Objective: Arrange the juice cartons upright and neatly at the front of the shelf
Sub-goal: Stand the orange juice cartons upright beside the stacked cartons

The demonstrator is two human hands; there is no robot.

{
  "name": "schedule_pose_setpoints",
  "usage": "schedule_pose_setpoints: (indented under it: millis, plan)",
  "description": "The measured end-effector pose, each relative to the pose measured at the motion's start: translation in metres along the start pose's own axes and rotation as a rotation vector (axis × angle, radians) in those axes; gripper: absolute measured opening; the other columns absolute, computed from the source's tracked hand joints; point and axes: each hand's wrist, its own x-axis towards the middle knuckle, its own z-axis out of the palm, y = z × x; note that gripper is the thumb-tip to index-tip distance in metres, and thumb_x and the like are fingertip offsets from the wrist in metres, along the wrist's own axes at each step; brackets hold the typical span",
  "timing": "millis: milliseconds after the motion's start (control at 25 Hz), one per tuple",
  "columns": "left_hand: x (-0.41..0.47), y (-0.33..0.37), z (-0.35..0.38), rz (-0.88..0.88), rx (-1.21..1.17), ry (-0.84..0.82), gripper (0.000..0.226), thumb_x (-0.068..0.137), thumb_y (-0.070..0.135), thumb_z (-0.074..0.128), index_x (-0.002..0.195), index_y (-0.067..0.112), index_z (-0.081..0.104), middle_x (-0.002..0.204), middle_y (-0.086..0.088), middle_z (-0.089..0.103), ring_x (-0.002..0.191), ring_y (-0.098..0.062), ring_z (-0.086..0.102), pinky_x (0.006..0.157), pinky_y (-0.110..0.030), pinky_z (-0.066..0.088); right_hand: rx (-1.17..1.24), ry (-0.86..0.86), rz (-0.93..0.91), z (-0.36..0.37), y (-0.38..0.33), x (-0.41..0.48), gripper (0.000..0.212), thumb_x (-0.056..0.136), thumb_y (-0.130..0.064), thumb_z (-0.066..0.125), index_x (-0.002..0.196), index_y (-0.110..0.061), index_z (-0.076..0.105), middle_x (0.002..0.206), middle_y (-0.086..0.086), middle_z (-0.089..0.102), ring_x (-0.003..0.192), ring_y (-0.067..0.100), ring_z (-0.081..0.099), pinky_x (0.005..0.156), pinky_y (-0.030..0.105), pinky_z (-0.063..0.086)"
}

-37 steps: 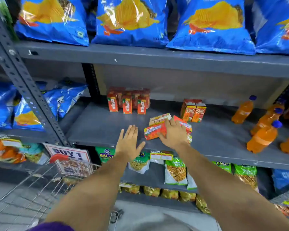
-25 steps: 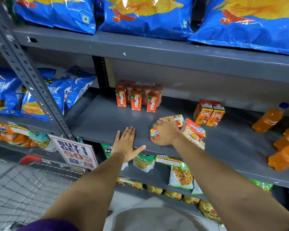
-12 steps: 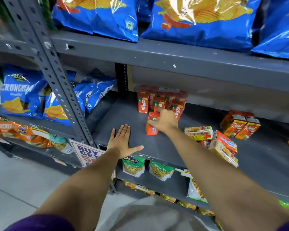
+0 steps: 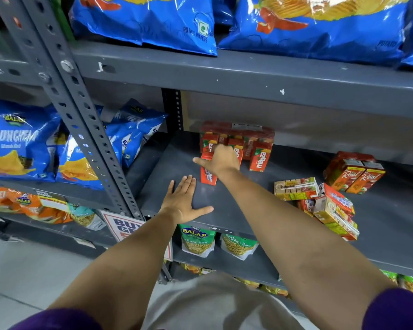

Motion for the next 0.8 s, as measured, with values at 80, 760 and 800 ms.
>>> schedule_pose_setpoints:
  millis: [80, 760, 800]
  plan:
    - [-0.001, -0.002, 0.005, 0.003, -0.008, 0.026, 0.125, 0.059, 0.095, 0.012, 0.153, 0.015, -0.006, 0.163, 0.002, -0.010, 0.148, -0.011, -0.014, 0.119, -0.043, -0.012, -0.018, -0.018, -0.020, -0.002, -0.004, 0.004, 0.056, 0.074, -0.063, 0.067, 0.065, -0.010, 0.053, 0.058, 0.003, 0.054, 0.057, 0.020, 0.055, 0.044, 0.028, 0.038]
    - [0.000, -0.004, 0.006, 0.026, -0.003, 0.073, 0.125, 0.059, 0.096, 0.010, 0.154, 0.015, -0.001, 0.163, 0.002, -0.004, 0.149, -0.011, -0.009, 0.119, -0.044, -0.011, -0.173, -0.289, -0.254, -0.026, -0.002, 0.020, 0.056, 0.074, -0.031, 0.073, 0.125, -0.015, 0.058, 0.123, 0.010, 0.062, 0.115, 0.028, 0.056, 0.092, 0.033, 0.049]
    - [-0.001, -0.004, 0.006, 0.027, -0.004, 0.072, 0.125, 0.059, 0.096, 0.011, 0.154, 0.015, -0.001, 0.163, 0.001, -0.004, 0.149, -0.012, -0.009, 0.119, -0.044, -0.011, -0.165, -0.309, -0.252, -0.027, 0.000, 0.022, 0.058, 0.075, -0.029, 0.074, 0.127, -0.013, 0.057, 0.125, 0.011, 0.061, 0.116, 0.027, 0.055, 0.092, 0.031, 0.048]
